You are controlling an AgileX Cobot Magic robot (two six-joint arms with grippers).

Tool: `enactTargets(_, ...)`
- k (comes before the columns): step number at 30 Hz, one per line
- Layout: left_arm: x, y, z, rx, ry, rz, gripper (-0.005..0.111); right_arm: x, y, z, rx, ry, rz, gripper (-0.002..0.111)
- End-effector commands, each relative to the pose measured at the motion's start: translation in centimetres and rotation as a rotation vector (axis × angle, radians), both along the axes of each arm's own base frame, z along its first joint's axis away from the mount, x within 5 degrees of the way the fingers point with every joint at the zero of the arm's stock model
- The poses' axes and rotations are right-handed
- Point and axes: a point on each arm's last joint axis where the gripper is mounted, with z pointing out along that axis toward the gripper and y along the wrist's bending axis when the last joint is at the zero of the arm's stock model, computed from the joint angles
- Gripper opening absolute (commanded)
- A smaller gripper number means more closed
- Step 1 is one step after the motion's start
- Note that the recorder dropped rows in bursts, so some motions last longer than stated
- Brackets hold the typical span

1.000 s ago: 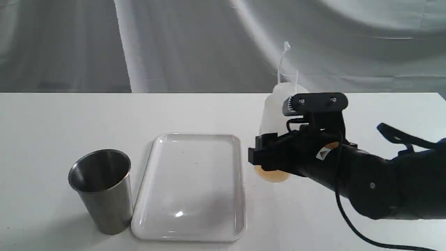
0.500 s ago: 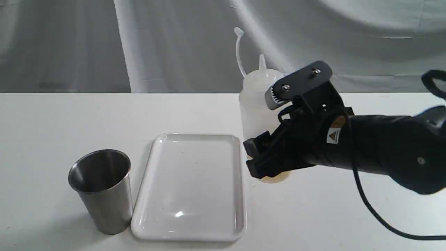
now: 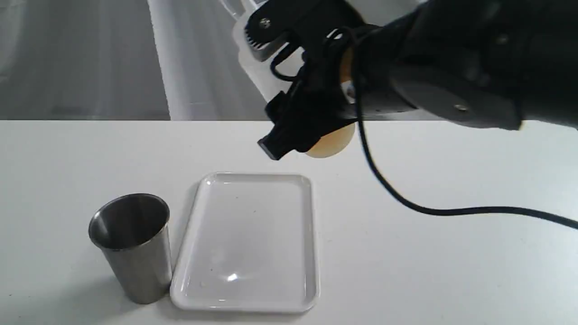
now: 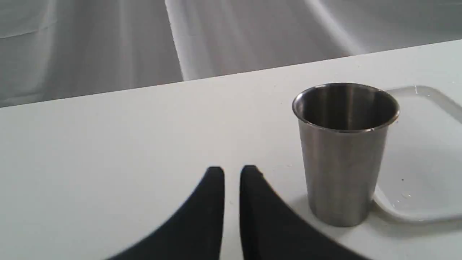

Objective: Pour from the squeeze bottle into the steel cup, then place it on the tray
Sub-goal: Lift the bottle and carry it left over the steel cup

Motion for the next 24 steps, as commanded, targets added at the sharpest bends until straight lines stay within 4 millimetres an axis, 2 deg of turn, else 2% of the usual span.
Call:
enactTargets(1, 0.0, 0.0, -0.1, -0.002, -0.007, -0.003, 0.008, 0.5, 2.6, -0.4, -0.119, -0.030, 0.027, 0.042)
enactTargets(6, 0.0, 0.0, -0.1, -0.002, -0.007, -0.003, 0.008, 1.2, 6.0, -2.2, -0.278, -0.043, 0.039, 0.042)
enactTargets(11, 0.0, 0.0, -0.1, -0.002, -0.007, -0.003, 0.008, 1.4, 9.0, -3.6, -0.354, -0.067, 0.066, 0.042)
enactTargets(15, 0.0, 0.0, -0.1, -0.002, -0.007, -0.003, 0.008, 1.4, 10.0, -4.9, -0.392, -0.062, 0.087, 0.042)
enactTargets(24, 0.0, 0.0, -0.1, -0.002, -0.007, -0.003, 0.008, 1.7, 10.8, -6.9, -0.459, -0.068, 0.109, 0.042)
